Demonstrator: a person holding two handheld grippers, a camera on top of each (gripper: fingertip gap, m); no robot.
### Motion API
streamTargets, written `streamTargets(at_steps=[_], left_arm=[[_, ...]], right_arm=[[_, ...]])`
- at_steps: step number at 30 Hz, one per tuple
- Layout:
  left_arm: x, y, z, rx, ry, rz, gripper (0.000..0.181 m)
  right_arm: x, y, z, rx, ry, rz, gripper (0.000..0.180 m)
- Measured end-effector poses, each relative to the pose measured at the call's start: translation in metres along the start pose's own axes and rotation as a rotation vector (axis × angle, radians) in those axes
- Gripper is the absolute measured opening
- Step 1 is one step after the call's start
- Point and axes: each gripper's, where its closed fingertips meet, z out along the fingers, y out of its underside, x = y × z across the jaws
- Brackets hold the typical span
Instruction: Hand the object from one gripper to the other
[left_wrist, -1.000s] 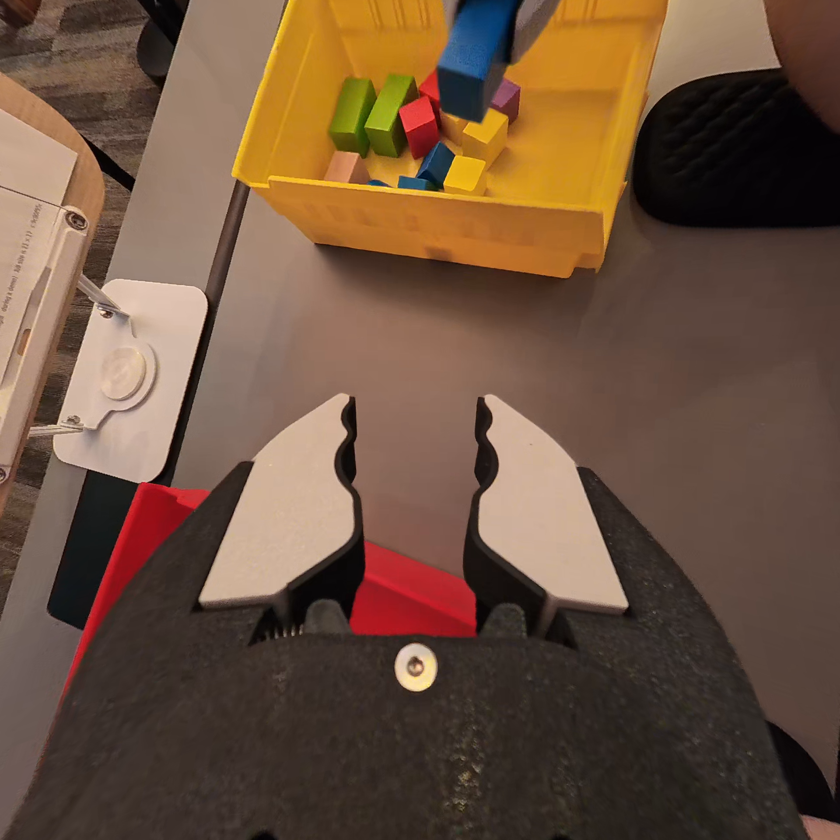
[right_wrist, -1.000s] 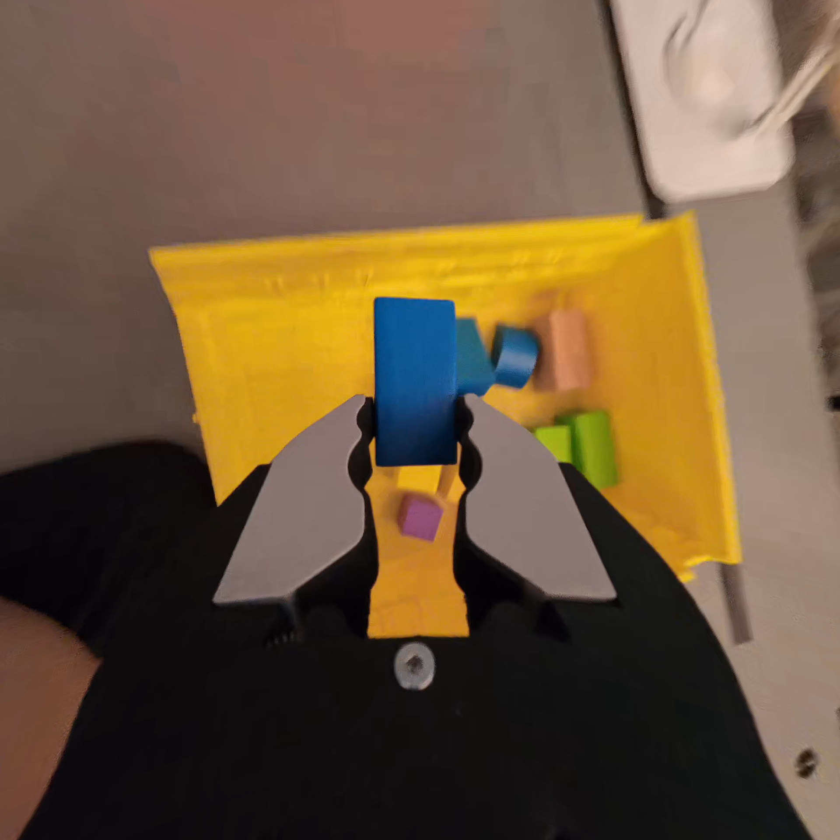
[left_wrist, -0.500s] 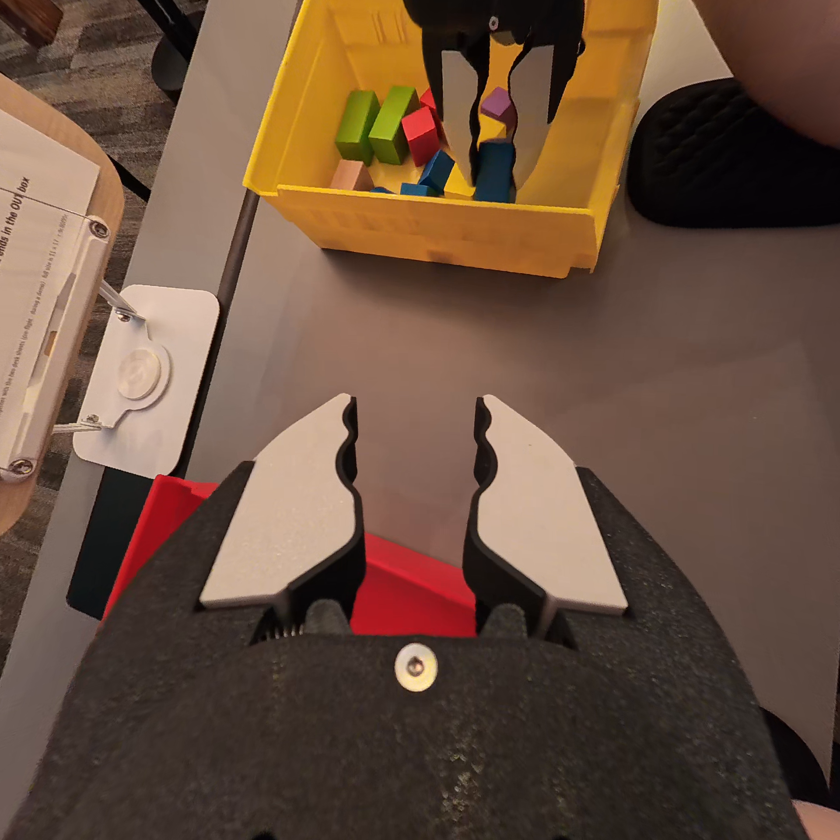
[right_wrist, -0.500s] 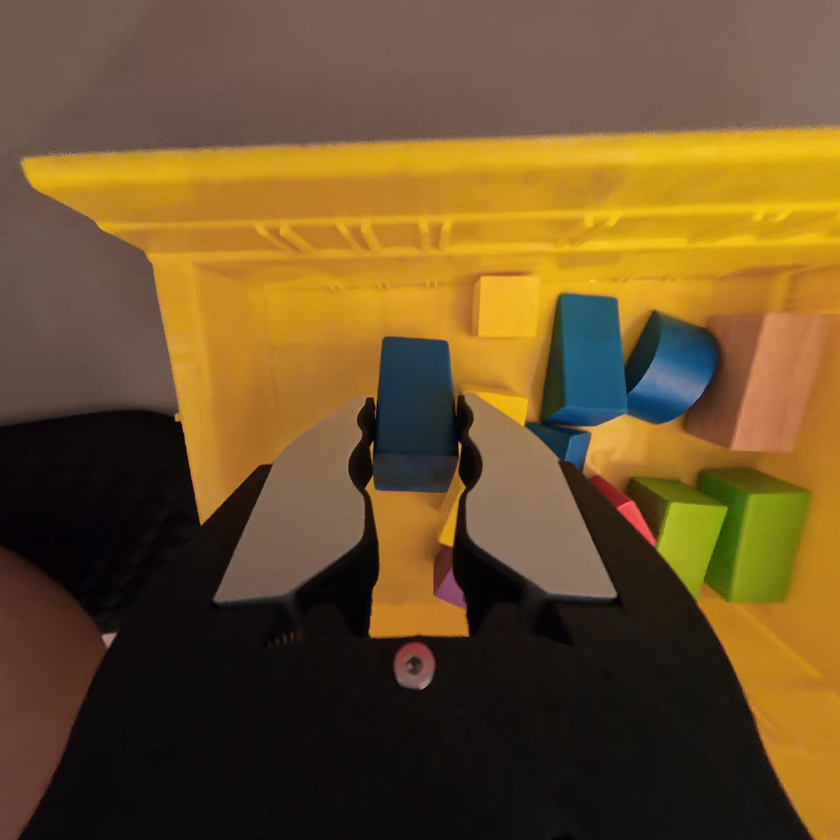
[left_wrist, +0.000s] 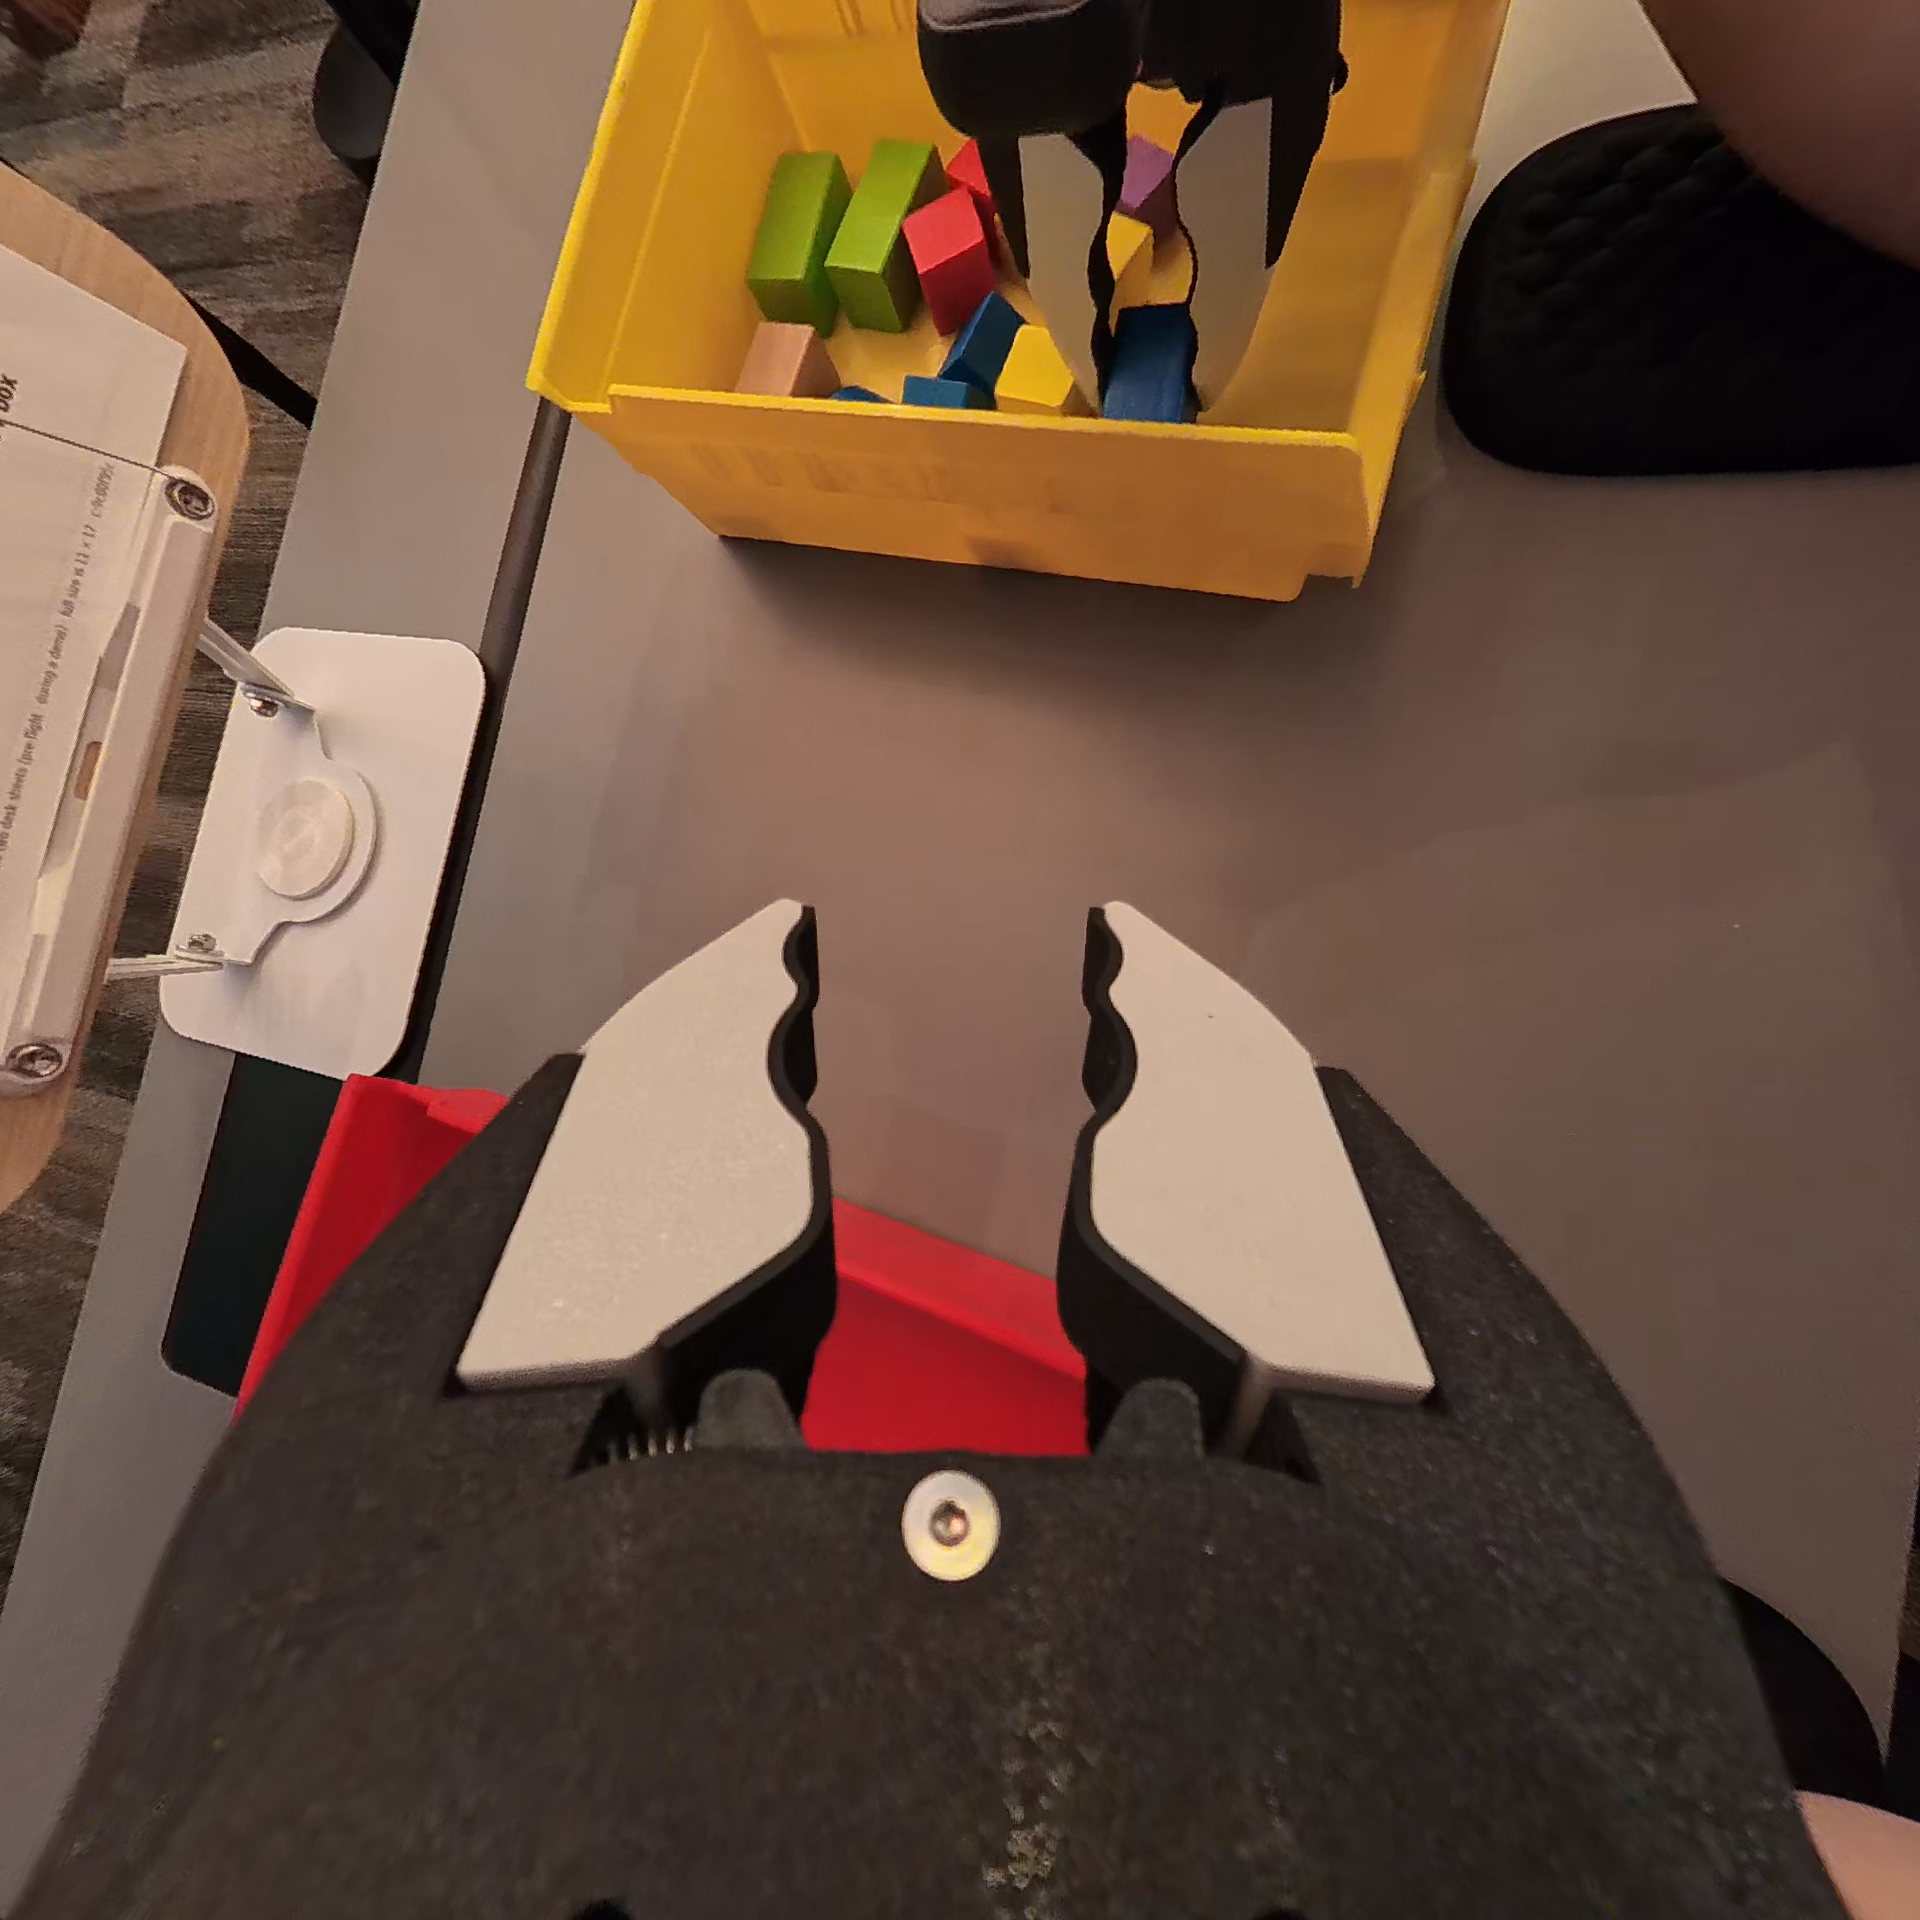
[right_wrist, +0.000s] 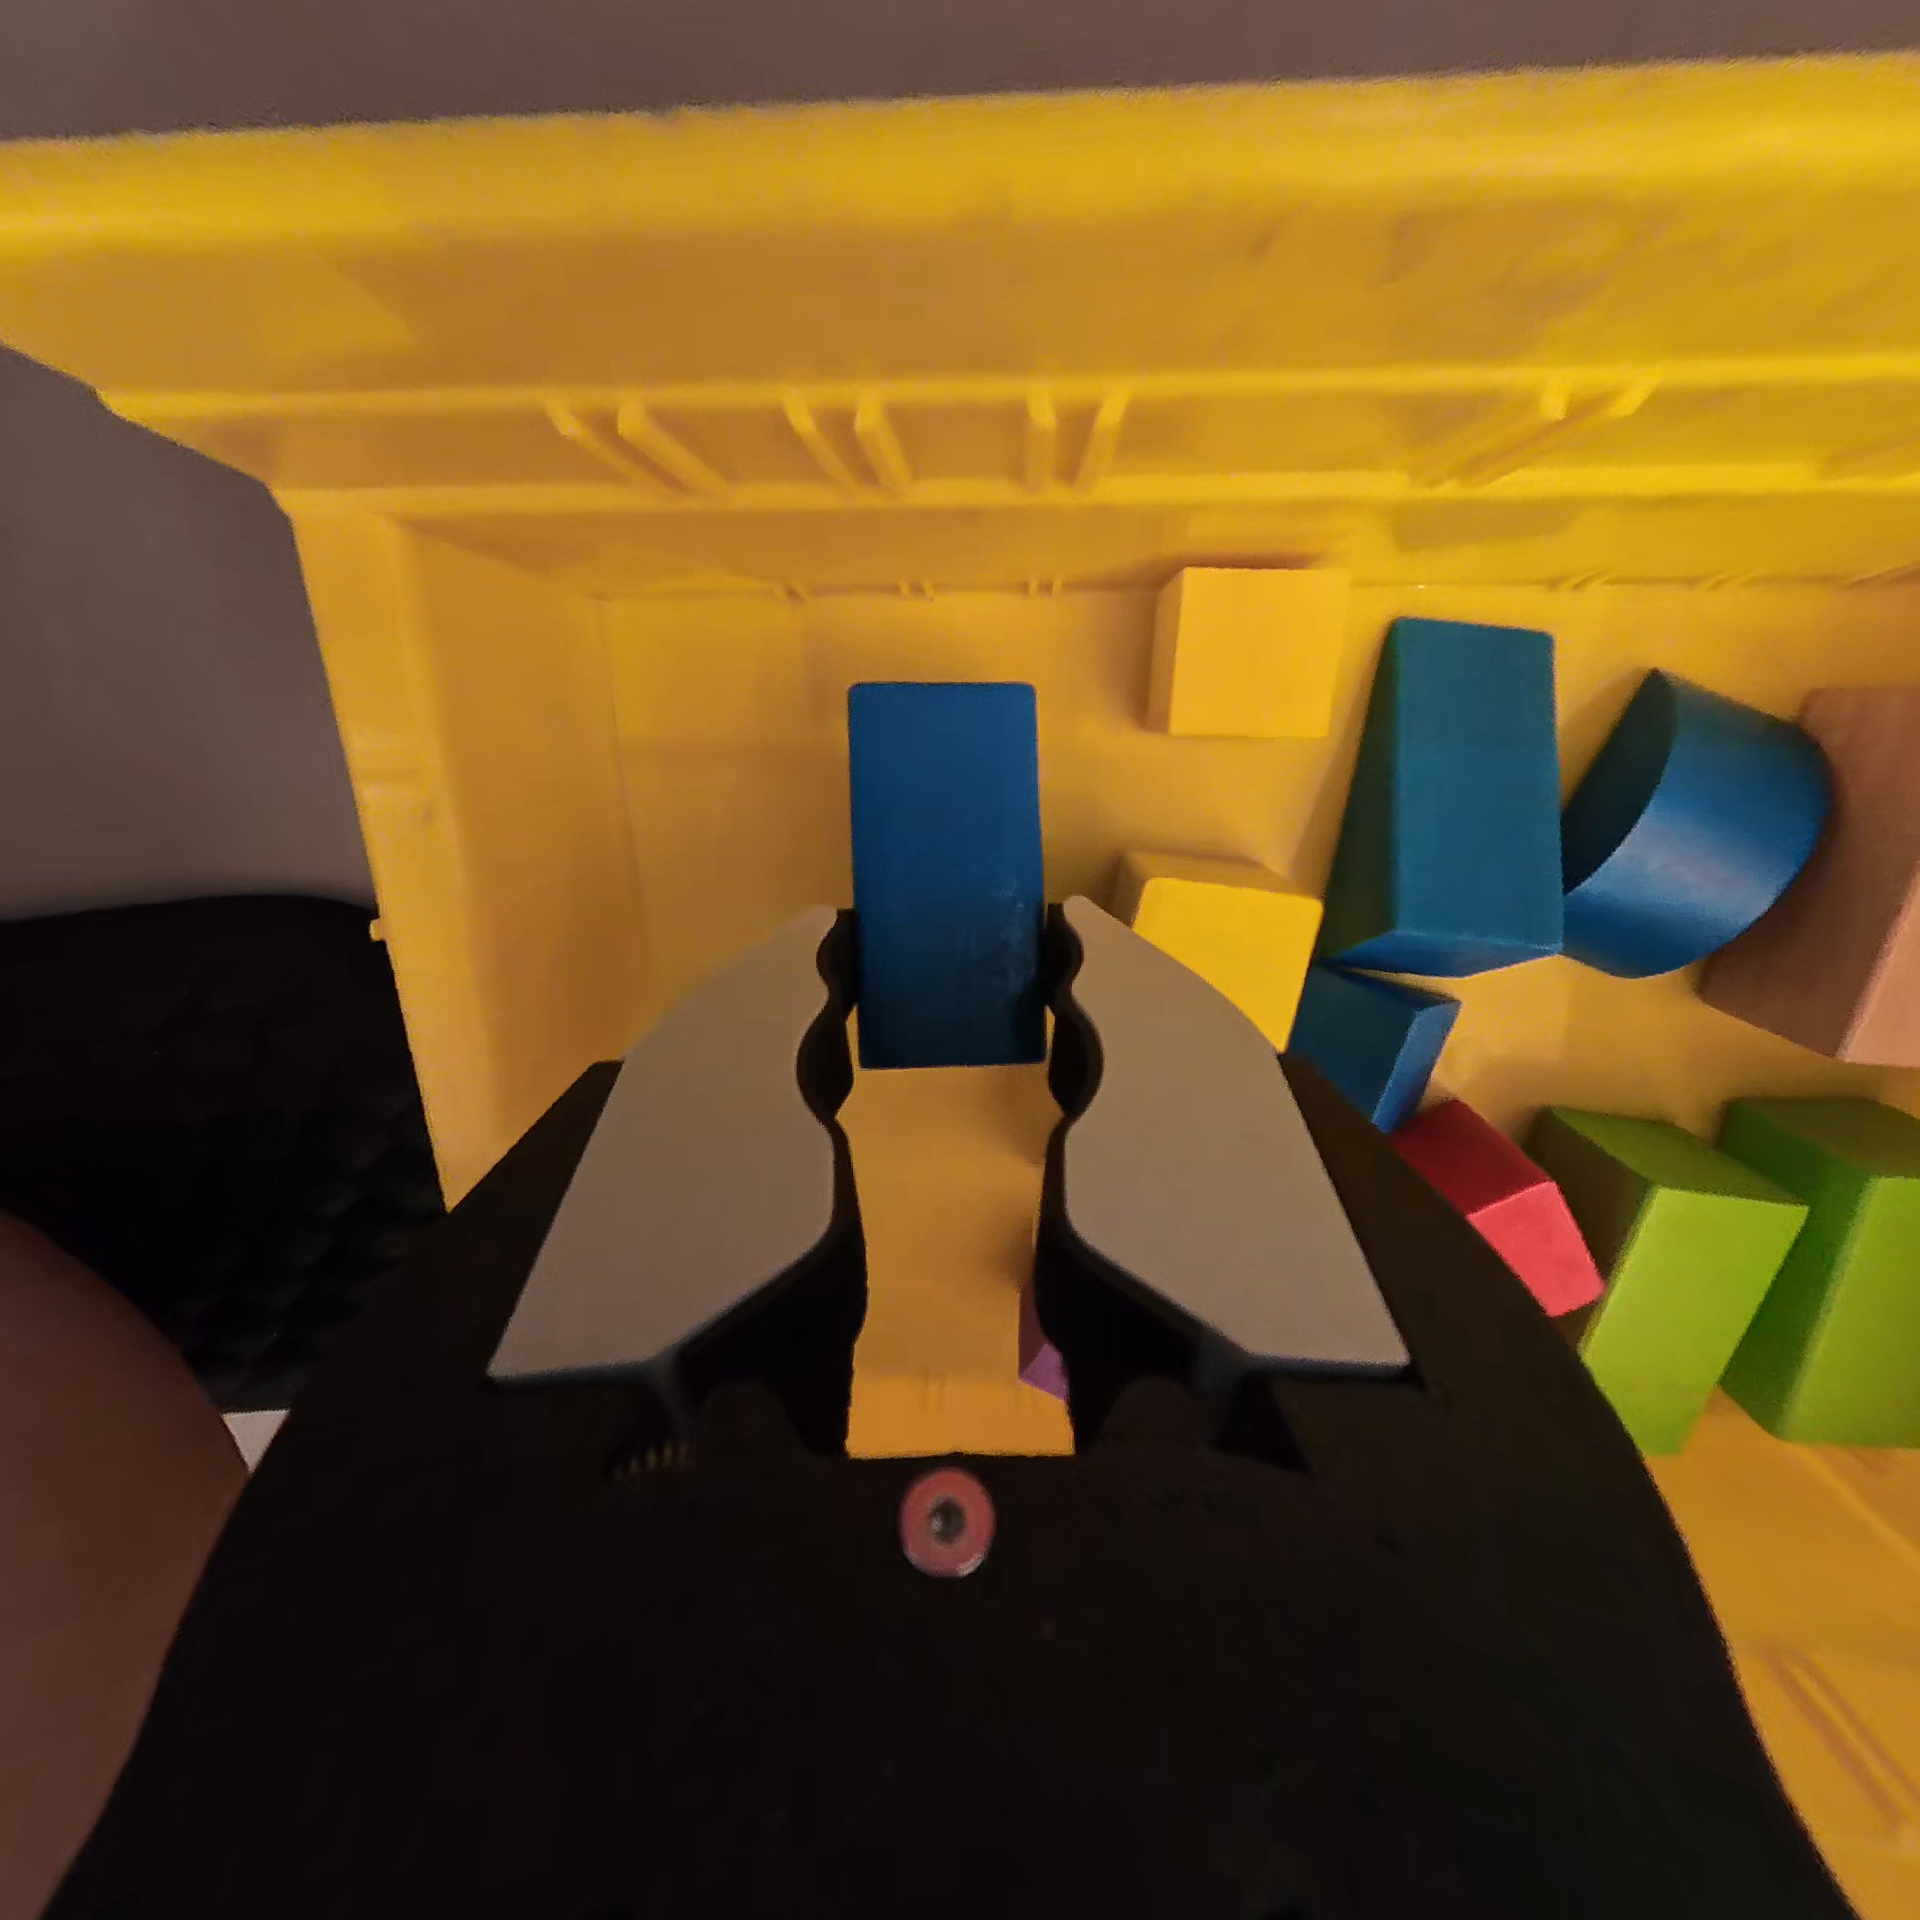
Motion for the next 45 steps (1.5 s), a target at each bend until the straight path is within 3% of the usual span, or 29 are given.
streamTargets(at_steps=[20,28,32,36,41,45], left_arm=[[-0.01,0.006,-0.008,0.002,-0.033,-0.021,0.049],[-0.052,0.019,-0.049,0.138,-0.137,-0.168,0.049],[-0.054,0.023,-0.06,0.293,0.03,-0.297,0.052],[-0.092,0.055,-0.049,0.263,-0.058,-0.392,0.053],[-0.153,0.137,-0.026,0.008,-0.341,-0.634,0.052],[-0.176,0.177,-0.004,-0.036,-0.403,-0.811,0.056]], right_arm=[[-0.002,-0.006,0.008,0.004,-0.074,0.104,0.036],[0.009,-0.015,-0.045,0.19,0.104,0.065,0.036],[0.012,-0.025,-0.074,0.307,0.199,0.039,0.035],[0.012,-0.026,-0.078,0.306,0.232,0.015,0.035],[0.015,-0.024,-0.07,0.27,0.217,0.025,0.035],[0.017,-0.022,-0.065,0.244,0.207,0.034,0.035]])
